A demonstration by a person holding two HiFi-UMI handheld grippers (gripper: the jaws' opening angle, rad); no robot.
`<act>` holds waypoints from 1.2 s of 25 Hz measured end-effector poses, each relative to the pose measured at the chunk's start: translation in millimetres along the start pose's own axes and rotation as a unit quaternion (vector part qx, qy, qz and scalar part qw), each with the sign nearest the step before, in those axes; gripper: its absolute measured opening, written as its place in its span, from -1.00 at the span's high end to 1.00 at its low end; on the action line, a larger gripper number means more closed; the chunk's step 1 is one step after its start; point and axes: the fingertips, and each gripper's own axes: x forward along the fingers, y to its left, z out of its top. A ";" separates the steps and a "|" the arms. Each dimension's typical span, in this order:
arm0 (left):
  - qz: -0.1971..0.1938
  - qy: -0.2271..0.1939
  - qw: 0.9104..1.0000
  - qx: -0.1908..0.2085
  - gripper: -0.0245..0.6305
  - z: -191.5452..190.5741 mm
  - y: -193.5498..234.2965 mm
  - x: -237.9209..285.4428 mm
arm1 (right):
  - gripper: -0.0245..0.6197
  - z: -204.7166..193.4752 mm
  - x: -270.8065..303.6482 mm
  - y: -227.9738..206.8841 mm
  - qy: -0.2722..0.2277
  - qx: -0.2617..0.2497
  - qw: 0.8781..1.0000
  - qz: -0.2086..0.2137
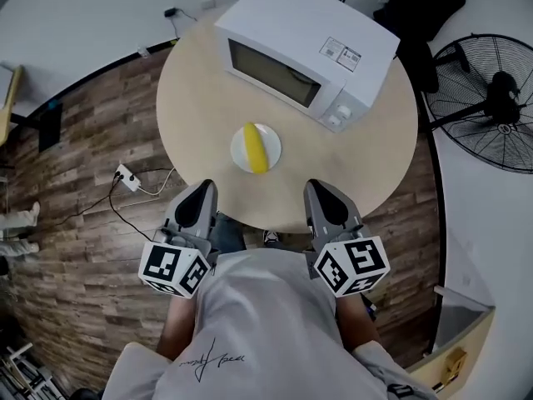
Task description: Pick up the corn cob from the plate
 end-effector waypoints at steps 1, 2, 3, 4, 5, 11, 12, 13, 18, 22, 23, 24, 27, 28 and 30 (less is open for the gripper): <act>-0.006 0.003 1.000 0.000 0.95 3.1 4.6 3.3 | 0.88 2.7 5.1 1.3 -0.001 0.001 1.000 -0.006; -0.013 0.006 1.000 0.000 0.95 6.5 9.0 6.3 | 0.88 5.1 10.1 2.7 -0.002 0.002 1.000 -0.012; -0.020 0.009 1.000 -0.002 0.95 9.8 13.3 8.6 | 0.88 6.9 14.8 4.2 -0.002 0.003 1.000 -0.020; -0.028 0.011 1.000 -0.006 0.95 12.7 17.4 10.3 | 0.88 8.0 19.3 6.0 -0.001 0.004 1.000 -0.027; -0.036 0.014 0.999 -0.011 0.95 15.2 21.6 11.5 | 0.88 8.4 23.6 8.3 0.000 0.006 0.999 -0.033; -0.079 0.029 0.996 -0.009 0.95 24.1 50.1 22.3 | 0.88 8.0 45.4 27.1 0.004 0.014 0.998 -0.066; -0.086 0.031 0.996 -0.009 0.95 24.5 53.5 23.9 | 0.88 7.2 47.8 29.5 0.005 0.014 0.997 -0.072; -0.093 0.033 0.995 -0.008 0.95 24.8 56.2 25.2 | 0.88 6.5 49.6 31.7 0.007 0.014 0.997 -0.079; -0.128 0.045 0.991 -0.004 0.95 26.6 74.2 25.9 | 0.88 4.2 61.8 46.1 0.006 0.013 0.994 -0.112; -0.153 0.054 0.987 0.007 0.95 29.8 90.4 22.8 | 0.88 2.2 71.9 58.2 -0.004 0.016 0.990 -0.138; -0.159 0.056 0.986 0.008 0.95 30.3 94.2 21.3 | 0.88 2.5 72.6 60.9 -0.010 0.018 0.989 -0.147; -0.164 0.058 0.985 0.010 0.95 30.8 98.4 19.5 | 0.88 2.6 73.7 64.3 -0.014 0.019 0.988 -0.154; -0.176 0.065 0.982 0.017 0.95 33.2 113.2 14.9 | 0.88 -0.4 82.4 76.5 -0.019 0.017 0.986 -0.165; -0.180 0.067 0.981 0.021 0.95 33.5 116.9 13.8 | 0.88 -2.3 84.8 79.7 -0.019 0.016 0.985 -0.168; -0.185 0.070 0.980 0.027 0.95 33.4 122.4 11.9 | 0.88 -6.8 87.9 83.7 -0.018 0.017 0.985 -0.173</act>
